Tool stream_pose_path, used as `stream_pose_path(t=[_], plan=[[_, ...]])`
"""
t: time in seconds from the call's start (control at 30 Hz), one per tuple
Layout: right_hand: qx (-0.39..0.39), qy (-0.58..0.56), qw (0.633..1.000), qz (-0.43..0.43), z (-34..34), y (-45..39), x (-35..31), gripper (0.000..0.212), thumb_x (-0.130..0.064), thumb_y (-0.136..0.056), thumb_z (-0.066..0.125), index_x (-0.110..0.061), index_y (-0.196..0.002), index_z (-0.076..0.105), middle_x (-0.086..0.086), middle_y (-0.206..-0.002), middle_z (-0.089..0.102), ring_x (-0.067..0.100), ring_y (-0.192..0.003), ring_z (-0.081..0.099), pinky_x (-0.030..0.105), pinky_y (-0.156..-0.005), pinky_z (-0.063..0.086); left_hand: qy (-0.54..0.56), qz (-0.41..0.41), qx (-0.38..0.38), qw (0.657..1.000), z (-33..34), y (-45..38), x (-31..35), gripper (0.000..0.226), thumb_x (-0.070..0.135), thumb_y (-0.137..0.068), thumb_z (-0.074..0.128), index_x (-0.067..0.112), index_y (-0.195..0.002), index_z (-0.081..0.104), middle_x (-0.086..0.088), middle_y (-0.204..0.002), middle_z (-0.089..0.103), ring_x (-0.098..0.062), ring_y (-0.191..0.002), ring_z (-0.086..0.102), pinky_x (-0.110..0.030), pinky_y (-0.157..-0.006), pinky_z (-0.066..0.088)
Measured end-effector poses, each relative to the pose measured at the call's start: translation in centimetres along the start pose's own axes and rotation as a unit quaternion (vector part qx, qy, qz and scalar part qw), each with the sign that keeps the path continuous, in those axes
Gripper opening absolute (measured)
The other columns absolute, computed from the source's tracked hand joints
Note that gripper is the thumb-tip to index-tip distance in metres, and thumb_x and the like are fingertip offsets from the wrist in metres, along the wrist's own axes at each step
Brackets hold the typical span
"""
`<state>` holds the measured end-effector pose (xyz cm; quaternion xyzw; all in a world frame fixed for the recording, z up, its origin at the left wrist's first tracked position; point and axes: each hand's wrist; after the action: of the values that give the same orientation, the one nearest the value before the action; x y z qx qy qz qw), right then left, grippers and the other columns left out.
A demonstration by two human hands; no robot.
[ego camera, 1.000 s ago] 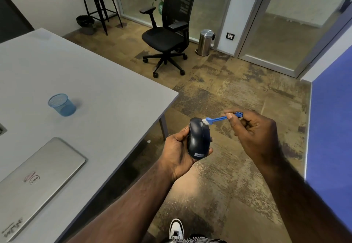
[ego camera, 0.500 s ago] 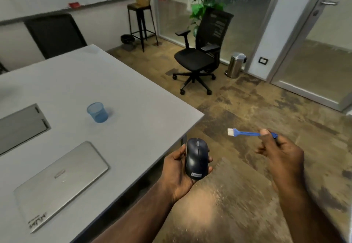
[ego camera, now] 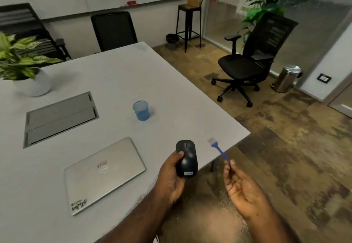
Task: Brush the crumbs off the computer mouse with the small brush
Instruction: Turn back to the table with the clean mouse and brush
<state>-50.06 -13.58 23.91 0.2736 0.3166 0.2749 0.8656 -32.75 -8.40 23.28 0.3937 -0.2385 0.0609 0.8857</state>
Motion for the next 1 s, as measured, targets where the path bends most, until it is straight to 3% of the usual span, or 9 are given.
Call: stream_pose_path(t=[0.07, 0.23, 0.47, 0.7, 0.83, 1.0], plan=[[-0.006, 0.000, 0.999, 0.039, 1.6, -1.0, 2.3, 0.036, -0.001, -0.054, 0.086, 0.004, -0.086, 0.071, 0.015, -0.076, 0.074, 0.015, -0.062, 0.074, 0.023, -0.052, 0.059, -0.021, 0.027, 0.010, 0.999, -1.0, -1.1, 1.9, 0.037, 0.010, -0.085, 0.060, 0.006, -0.122, 0.059, -0.021, -0.115, 0.064, -0.035, -0.101, 0.061, -0.045, -0.081, 0.054], [-0.003, 0.053, 0.995, 0.088, 6.2, -2.9, 6.8, 0.023, -0.007, -0.074, 0.069, 0.001, -0.095, 0.069, 0.014, -0.075, 0.073, 0.014, -0.056, 0.070, 0.024, -0.053, 0.060, -0.050, 0.040, -0.010, 0.998, -3.3, -3.6, 6.7, 0.029, 0.009, -0.089, 0.056, 0.007, -0.118, 0.062, -0.016, -0.109, 0.065, -0.033, -0.101, 0.059, -0.046, -0.084, 0.051], [-0.060, 0.131, 0.986, 0.080, 10.9, -5.8, 10.1, 0.037, -0.015, -0.077, 0.068, -0.004, -0.113, 0.070, 0.007, -0.086, 0.071, 0.015, -0.069, 0.068, 0.024, -0.058, 0.058, -0.044, 0.021, -0.021, 0.999, -5.8, -6.9, 11.6, 0.029, 0.009, -0.085, 0.061, 0.008, -0.114, 0.064, -0.019, -0.116, 0.064, -0.036, -0.110, 0.059, -0.043, -0.080, 0.055], [-0.043, 0.355, 0.934, -0.031, 12.8, -8.4, 11.5, 0.020, -0.021, -0.100, 0.051, -0.014, -0.110, 0.067, 0.002, -0.083, 0.075, 0.023, -0.088, 0.072, 0.037, -0.076, 0.054, -0.067, 0.027, -0.024, 0.997, -7.0, -9.9, 14.2, 0.038, 0.012, -0.088, 0.063, 0.012, -0.126, 0.058, -0.016, -0.122, 0.063, -0.034, -0.113, 0.059, -0.042, -0.086, 0.055], [-0.031, 0.445, 0.889, -0.102, 13.5, -11.1, 11.6, 0.018, -0.025, -0.103, 0.047, -0.016, -0.110, 0.061, 0.000, -0.100, 0.078, 0.021, -0.099, 0.072, 0.033, -0.079, 0.054, -0.081, 0.024, -0.016, 0.996, -7.3, -11.6, 14.3, 0.039, 0.013, -0.088, 0.064, 0.012, -0.126, 0.058, -0.015, -0.122, 0.064, -0.031, -0.110, 0.062, -0.041, -0.087, 0.055], [-0.034, 0.471, 0.874, -0.114, 13.7, -16.1, 13.1, 0.014, -0.022, -0.104, 0.046, -0.017, -0.107, 0.058, 0.001, -0.118, 0.068, 0.022, -0.110, 0.065, 0.029, -0.089, 0.052, -0.104, 0.019, 0.025, 0.994, -7.3, -14.3, 13.6, 0.035, 0.016, -0.087, 0.067, 0.013, -0.121, 0.063, -0.012, -0.113, 0.070, -0.028, -0.104, 0.065, -0.041, -0.086, 0.056]])
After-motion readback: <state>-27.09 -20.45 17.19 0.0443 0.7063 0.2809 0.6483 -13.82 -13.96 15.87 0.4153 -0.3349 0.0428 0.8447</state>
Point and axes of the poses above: each hand's wrist, its own y-axis away from the middle knuckle, its own z-axis out of the palm, x = y × z
